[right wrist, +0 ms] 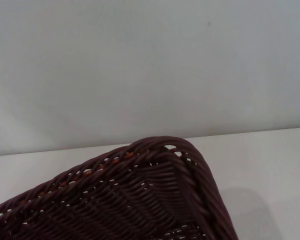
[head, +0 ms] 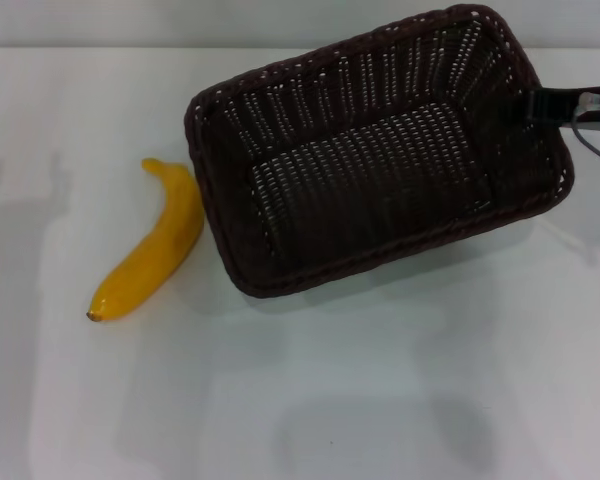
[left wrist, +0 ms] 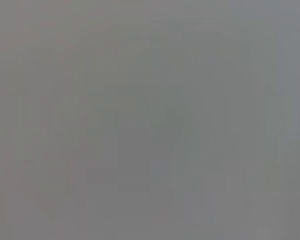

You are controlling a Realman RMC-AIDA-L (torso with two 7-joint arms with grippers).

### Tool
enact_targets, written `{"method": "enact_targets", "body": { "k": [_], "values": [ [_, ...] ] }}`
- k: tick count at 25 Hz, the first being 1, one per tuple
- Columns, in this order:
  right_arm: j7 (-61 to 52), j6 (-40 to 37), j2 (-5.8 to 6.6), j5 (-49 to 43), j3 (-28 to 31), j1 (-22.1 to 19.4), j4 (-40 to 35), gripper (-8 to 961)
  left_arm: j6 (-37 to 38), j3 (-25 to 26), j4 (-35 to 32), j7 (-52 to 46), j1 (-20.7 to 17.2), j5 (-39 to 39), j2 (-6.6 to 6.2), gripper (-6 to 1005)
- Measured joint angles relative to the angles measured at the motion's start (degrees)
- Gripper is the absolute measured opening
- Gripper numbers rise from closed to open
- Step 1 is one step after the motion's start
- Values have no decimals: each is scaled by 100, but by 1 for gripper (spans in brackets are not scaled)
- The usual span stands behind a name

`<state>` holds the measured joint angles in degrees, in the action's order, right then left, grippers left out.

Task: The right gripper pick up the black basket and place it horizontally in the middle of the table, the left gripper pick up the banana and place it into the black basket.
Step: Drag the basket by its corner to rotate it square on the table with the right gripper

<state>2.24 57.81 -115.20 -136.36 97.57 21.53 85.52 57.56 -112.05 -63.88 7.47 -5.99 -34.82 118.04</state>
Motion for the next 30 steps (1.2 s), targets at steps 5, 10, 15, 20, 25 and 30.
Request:
{"method": "enact_targets", "body": {
  "k": [5,10,15,20,25,30],
  "values": [
    [-104,-71,-10,2,-182,-14,96,177,0,0,23,-48,13,-1,0,684],
    [-110,-77,-6,4,-188,-35,104,197,0,0,33,-206,19,-1,-24,684],
    [-36,-78,3,65,-183,-29,111,216,0,0,34,-219,19,0,-26,684],
    [90,-82,4,157,-146,-28,118,235,1,0,34,-220,19,1,-26,685],
    [131,-148,5,173,-116,-59,118,255,1,0,34,-220,15,2,-27,685],
    [200,-206,6,174,-115,-58,126,274,-5,1,35,-220,21,2,-34,686]
  ]
}}
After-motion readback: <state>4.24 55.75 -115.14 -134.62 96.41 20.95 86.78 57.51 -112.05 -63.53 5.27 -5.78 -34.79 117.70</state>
